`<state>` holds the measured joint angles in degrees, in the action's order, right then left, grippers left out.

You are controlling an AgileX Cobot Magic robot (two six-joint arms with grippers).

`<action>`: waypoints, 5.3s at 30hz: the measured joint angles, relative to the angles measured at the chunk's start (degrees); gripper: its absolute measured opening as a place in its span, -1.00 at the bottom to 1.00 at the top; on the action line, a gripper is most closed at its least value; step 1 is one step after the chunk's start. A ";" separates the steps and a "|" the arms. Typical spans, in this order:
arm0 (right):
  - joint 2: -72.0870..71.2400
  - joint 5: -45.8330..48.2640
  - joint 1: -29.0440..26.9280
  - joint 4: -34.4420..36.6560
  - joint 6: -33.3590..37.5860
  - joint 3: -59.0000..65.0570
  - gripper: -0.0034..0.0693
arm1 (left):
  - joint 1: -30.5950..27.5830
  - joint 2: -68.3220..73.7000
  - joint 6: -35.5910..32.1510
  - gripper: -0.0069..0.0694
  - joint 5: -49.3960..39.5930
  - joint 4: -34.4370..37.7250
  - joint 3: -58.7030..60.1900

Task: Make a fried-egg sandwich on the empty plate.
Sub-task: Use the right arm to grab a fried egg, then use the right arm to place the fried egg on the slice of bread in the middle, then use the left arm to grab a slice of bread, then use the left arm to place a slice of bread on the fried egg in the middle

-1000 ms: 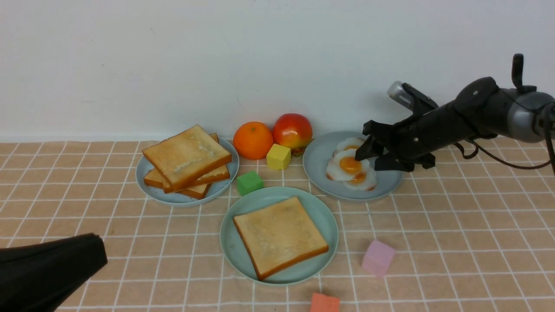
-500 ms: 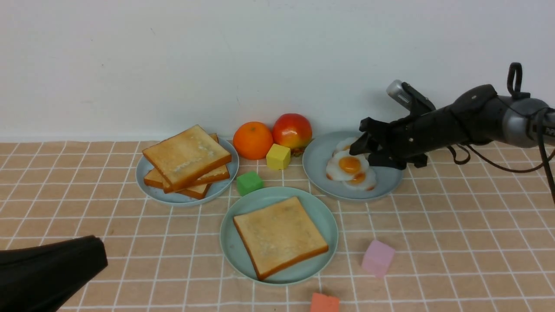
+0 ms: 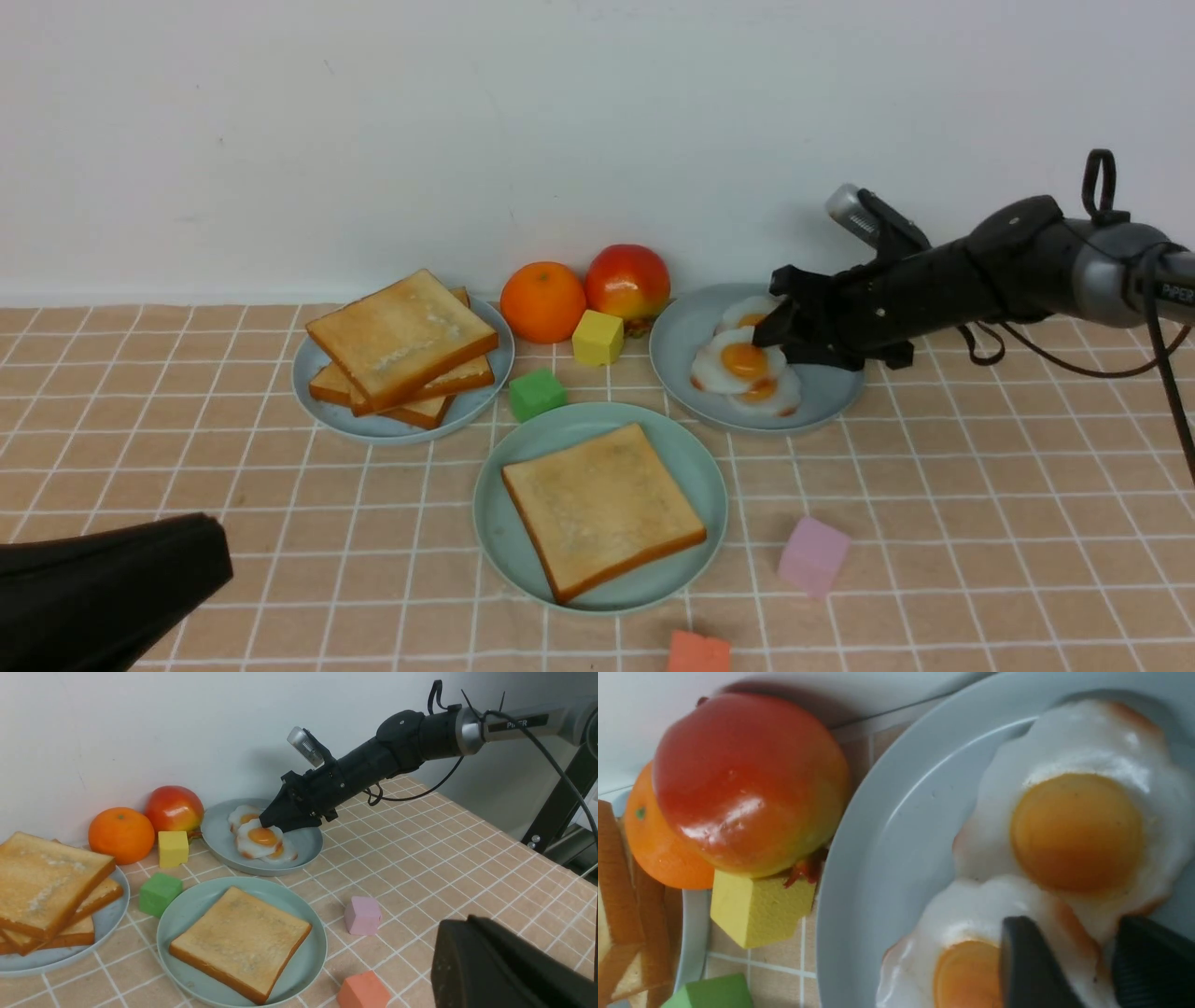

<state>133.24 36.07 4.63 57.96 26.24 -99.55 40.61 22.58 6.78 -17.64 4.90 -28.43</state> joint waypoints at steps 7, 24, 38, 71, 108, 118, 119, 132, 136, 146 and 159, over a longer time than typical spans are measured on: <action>0.05 1.04 0.00 0.94 0.46 0.00 -0.62 | 0.00 0.00 0.00 -0.85 -0.04 0.00 0.00; -5.74 3.81 -1.10 -0.46 2.10 0.00 -0.72 | 0.00 0.00 0.00 -0.83 -0.11 -0.83 0.00; -24.43 19.36 4.27 -1.95 4.10 15.34 -0.73 | 0.00 0.00 0.00 -0.81 -2.76 -5.39 0.00; -26.70 7.05 11.55 -10.54 -4.71 25.70 0.43 | 0.00 2.70 6.11 -0.78 -9.88 -7.35 0.00; -90.36 32.05 9.17 -40.86 -24.19 43.02 -0.88 | -21.12 90.11 -23.06 0.13 -9.27 -22.09 -54.06; -90.36 32.20 9.17 -40.86 -24.87 43.02 -0.86 | -21.12 95.09 -19.76 0.08 -0.77 -28.82 -54.41; -90.36 32.20 9.17 -40.86 -24.95 43.02 -0.86 | -21.12 95.42 -19.71 0.07 -0.44 -28.82 -54.41; -90.36 32.24 9.17 -39.39 -26.24 43.02 -0.84 | -21.12 97.11 -16.32 -0.38 -0.30 -29.28 -55.07; -90.36 32.24 9.17 -39.11 -26.24 43.02 -0.83 | -21.12 94.78 -16.01 -0.57 -2.94 -29.18 -54.95; -91.06 32.67 9.17 -38.83 -26.24 43.02 -0.82 | -12.70 77.42 -15.25 -0.57 -14.88 -20.35 -51.09; -97.95 34.42 9.17 -37.79 -26.24 43.02 -0.82 | 3.63 76.22 -24.28 -0.57 -7.43 -20.60 -37.30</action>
<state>35.29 70.48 13.80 20.16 0.00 -56.53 44.24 98.81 -17.49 -25.07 -15.70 -65.73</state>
